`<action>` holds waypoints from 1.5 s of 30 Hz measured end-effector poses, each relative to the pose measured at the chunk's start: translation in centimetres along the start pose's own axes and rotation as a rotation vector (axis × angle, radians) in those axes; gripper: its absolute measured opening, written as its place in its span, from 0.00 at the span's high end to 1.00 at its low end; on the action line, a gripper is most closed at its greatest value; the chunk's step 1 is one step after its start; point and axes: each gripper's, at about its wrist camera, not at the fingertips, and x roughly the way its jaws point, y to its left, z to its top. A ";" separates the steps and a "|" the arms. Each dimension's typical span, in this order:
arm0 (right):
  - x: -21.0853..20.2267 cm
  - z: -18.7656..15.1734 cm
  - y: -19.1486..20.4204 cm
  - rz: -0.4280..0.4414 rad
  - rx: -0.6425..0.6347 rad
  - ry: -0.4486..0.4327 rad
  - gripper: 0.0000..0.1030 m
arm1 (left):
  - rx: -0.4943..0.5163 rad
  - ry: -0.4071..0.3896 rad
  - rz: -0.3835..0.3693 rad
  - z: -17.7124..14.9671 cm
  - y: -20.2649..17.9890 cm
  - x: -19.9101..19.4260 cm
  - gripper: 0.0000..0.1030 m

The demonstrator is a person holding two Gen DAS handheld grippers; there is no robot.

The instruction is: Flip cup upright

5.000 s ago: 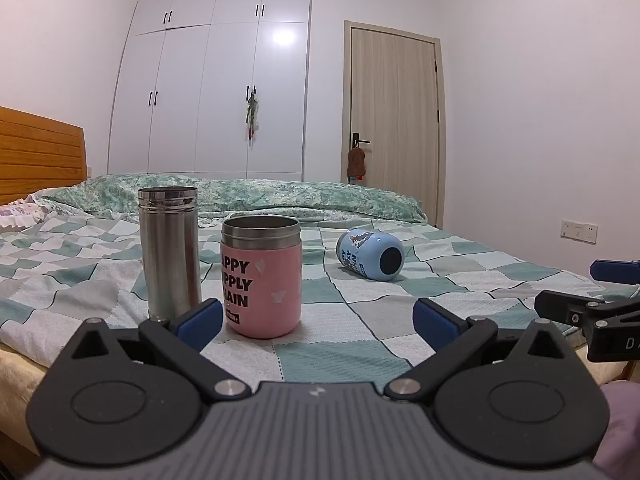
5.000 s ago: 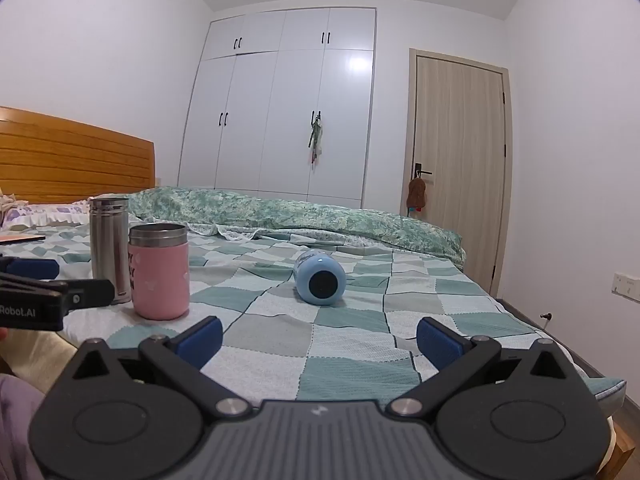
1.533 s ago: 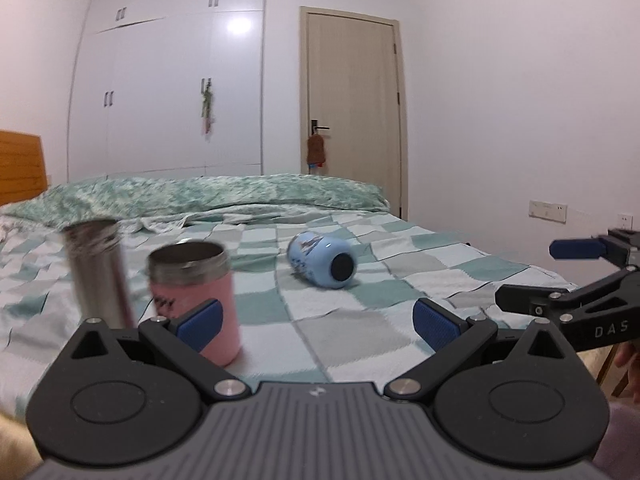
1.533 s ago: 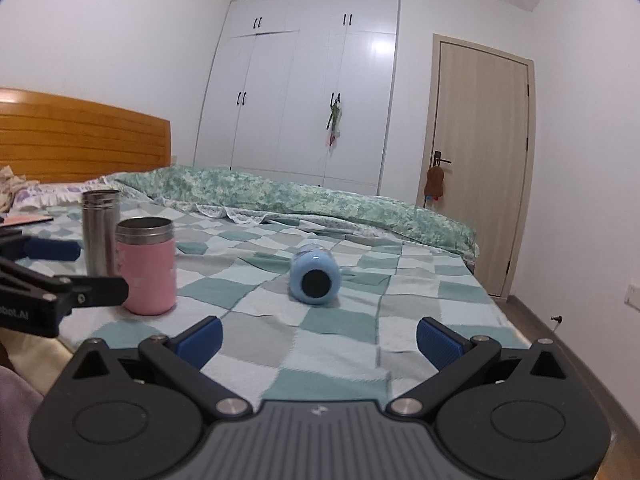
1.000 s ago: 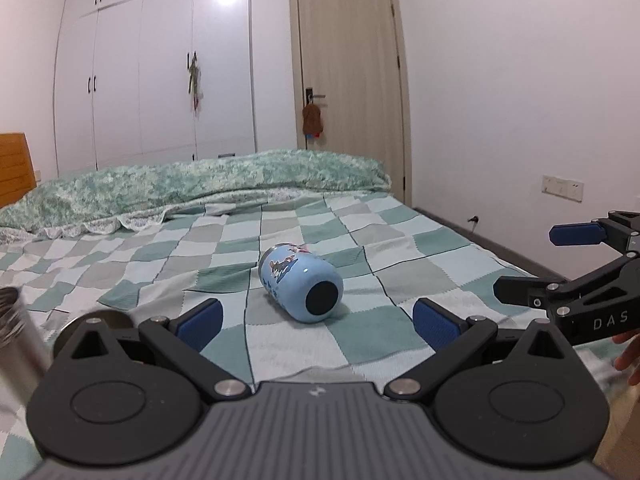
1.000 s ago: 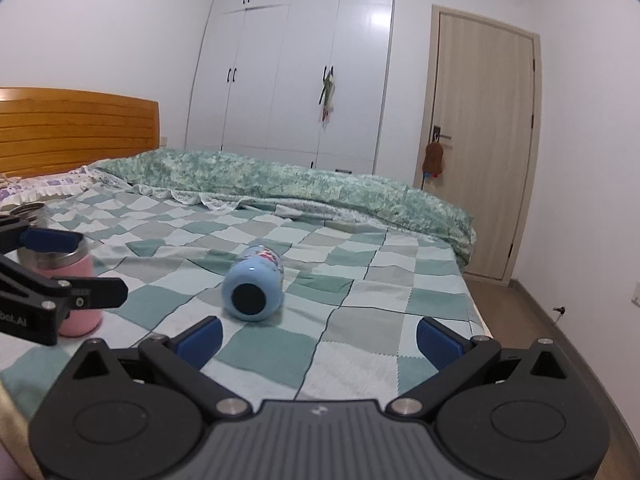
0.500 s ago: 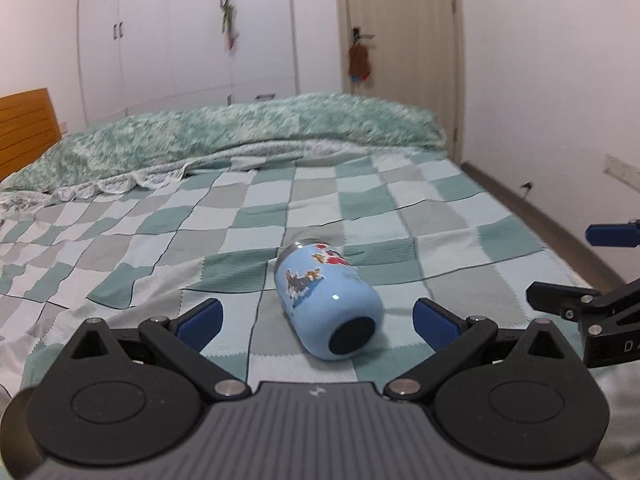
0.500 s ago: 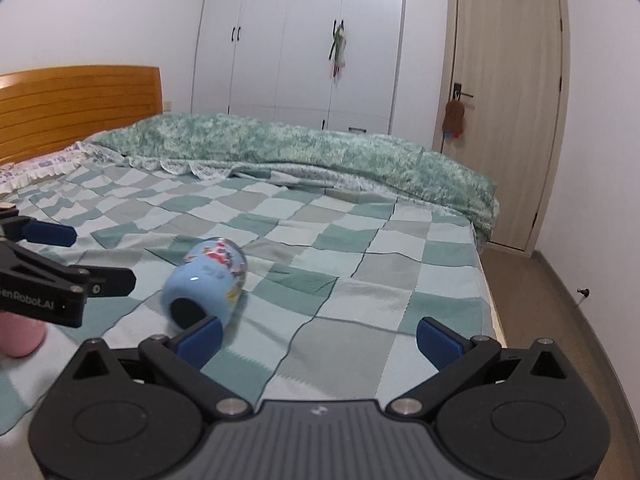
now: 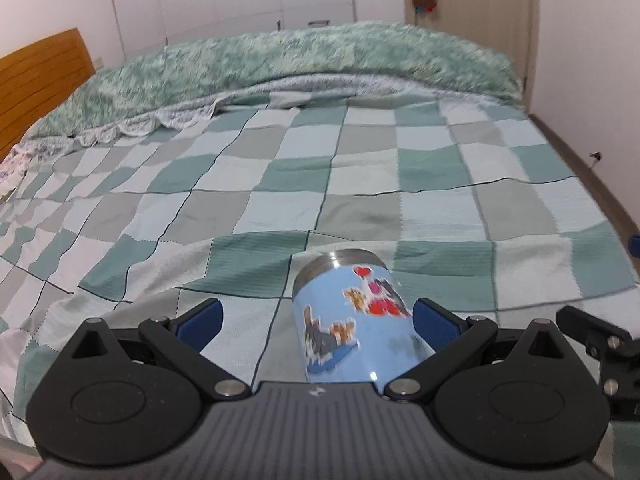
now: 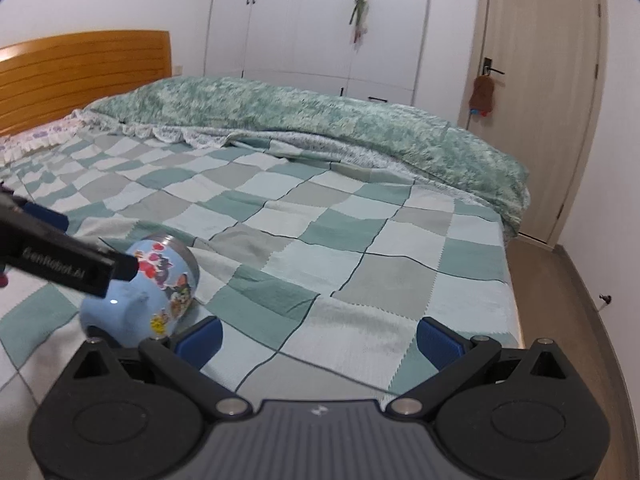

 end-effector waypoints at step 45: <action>-4.4 -1.9 2.6 -0.004 -0.017 -0.021 0.00 | 0.045 0.158 -0.197 -2.7 -0.3 -1.7 0.16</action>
